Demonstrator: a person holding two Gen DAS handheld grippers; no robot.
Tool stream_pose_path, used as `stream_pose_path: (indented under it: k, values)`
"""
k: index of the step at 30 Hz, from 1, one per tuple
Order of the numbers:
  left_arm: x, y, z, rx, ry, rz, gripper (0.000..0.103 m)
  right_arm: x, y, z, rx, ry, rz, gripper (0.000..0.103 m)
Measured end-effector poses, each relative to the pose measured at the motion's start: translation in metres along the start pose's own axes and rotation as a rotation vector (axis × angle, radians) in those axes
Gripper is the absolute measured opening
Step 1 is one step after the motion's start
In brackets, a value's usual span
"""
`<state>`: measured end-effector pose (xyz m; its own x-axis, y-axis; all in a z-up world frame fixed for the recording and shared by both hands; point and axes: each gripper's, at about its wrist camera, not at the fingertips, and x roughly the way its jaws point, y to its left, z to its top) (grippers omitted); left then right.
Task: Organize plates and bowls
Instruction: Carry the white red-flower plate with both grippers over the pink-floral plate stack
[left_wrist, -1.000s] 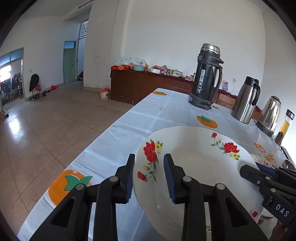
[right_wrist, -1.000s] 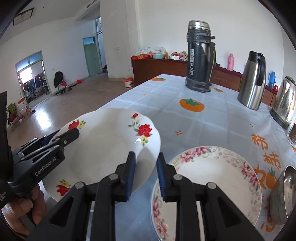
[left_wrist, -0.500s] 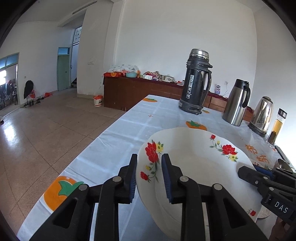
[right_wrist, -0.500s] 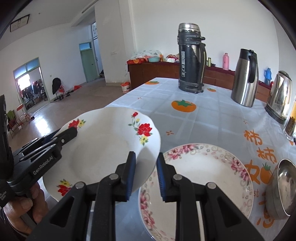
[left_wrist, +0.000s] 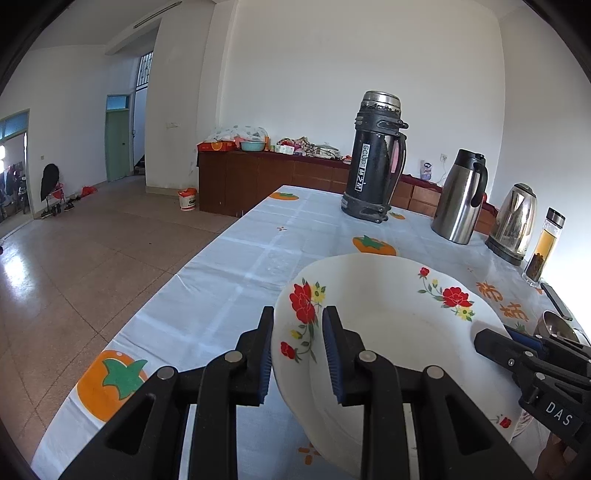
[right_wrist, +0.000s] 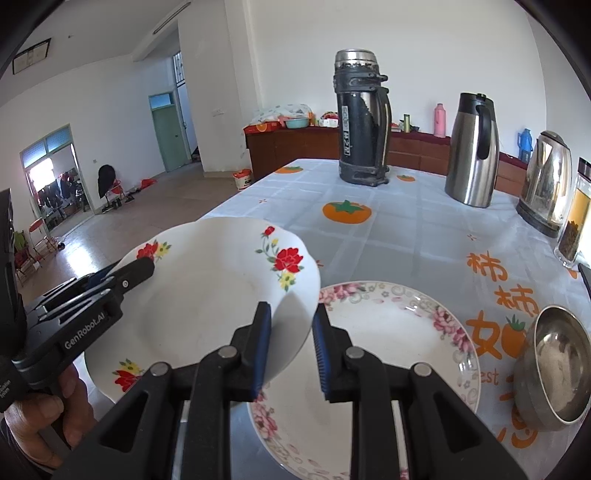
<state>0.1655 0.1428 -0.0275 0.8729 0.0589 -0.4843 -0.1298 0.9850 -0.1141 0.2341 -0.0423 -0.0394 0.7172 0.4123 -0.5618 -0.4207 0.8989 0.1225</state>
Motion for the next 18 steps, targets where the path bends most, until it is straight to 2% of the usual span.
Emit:
stream_pose_path:
  k: [18]
  values:
    - [-0.006, -0.042, 0.009, 0.051, -0.005, -0.023, 0.028, -0.022, -0.034, -0.003, 0.068, -0.032, -0.027, 0.023]
